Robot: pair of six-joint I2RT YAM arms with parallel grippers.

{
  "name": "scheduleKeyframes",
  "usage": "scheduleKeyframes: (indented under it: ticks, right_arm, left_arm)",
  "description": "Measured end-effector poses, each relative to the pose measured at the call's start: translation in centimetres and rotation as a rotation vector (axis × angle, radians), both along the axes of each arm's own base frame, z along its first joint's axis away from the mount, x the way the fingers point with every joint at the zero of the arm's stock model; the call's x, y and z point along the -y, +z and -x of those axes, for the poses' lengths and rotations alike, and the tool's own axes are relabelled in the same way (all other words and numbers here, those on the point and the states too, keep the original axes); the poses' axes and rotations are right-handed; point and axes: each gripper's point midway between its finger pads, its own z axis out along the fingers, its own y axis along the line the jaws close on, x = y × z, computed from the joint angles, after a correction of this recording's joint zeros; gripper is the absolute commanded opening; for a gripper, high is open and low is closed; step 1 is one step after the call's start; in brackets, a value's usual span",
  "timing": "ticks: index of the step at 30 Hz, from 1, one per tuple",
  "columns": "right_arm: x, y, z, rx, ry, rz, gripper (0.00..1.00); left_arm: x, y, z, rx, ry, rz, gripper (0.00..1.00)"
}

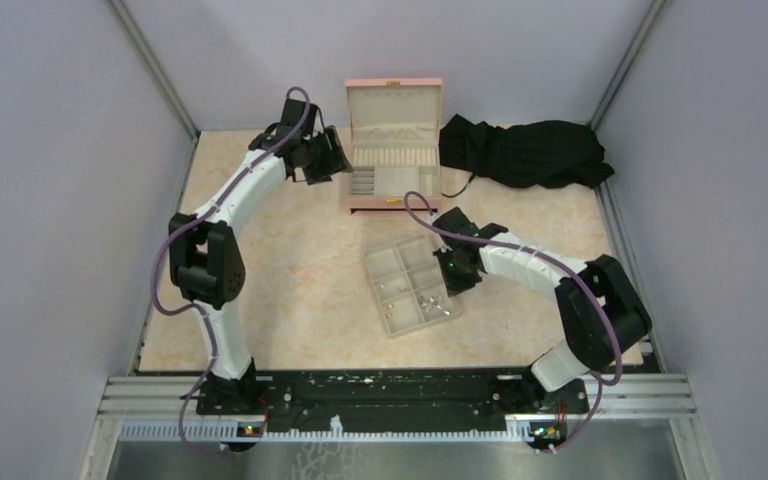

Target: Organize the mixed jewelry

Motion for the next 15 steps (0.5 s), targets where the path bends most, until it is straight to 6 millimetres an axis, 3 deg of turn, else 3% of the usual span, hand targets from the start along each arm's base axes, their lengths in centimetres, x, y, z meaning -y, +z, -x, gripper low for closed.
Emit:
scheduleKeyframes:
  ticks: [6,15]
  right_arm:
    - [3.0,0.2,1.1,-0.009,-0.144,0.068,0.0]
    - [8.3,1.8,0.8,0.017,-0.459,0.062,0.0]
  left_arm:
    - [0.3,1.2,-3.8,0.145,-0.035,-0.042,0.69]
    - [0.6,1.5,-9.3,0.331,-0.079,-0.078,0.7]
